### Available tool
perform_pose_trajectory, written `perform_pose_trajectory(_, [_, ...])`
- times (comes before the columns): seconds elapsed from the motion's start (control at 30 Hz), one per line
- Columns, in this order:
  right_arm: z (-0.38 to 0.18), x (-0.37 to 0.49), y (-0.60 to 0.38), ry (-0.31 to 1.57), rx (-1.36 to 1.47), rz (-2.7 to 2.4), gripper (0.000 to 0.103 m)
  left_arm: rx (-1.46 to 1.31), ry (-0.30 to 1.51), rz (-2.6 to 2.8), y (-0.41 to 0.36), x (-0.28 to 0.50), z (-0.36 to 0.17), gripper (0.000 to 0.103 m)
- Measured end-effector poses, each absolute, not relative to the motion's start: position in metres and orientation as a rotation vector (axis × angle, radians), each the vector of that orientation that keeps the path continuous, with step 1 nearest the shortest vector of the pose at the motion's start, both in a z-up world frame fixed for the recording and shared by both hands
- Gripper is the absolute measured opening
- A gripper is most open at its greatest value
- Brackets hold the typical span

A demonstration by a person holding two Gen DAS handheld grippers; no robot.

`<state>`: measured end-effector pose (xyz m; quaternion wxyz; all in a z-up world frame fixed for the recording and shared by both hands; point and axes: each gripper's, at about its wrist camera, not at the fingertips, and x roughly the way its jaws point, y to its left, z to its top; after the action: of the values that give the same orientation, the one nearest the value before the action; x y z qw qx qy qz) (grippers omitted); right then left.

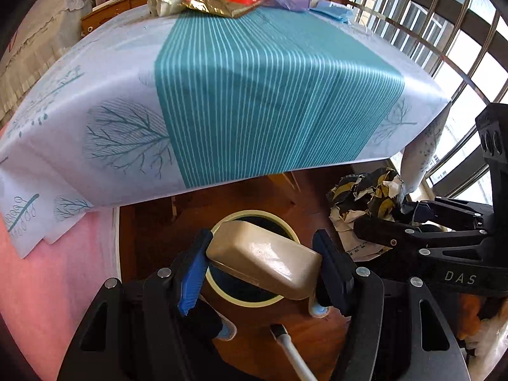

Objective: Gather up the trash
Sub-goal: 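Carry the soap bar and wrapper down over the blue bin with both tools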

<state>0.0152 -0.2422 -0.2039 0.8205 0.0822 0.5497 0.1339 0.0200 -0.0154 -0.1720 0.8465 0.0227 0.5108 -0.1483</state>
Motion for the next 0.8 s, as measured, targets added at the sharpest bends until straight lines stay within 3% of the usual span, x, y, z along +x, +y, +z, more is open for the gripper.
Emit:
perform_pose_trajectory(0.4, [-0.347, 0.033, -0.246, 1.336, 0.159, 0.204, 0.05, 0.035, 1.162, -0.188, -0.031, 0.052, -0.288, 0.065])
perform_pose_trajectory(0.8, [-0.411, 0.053, -0.227, 1.416, 0.134, 0.185, 0.053, 0.009, 1.283, -0.154, -0.036, 0.081, -0.349, 0.066])
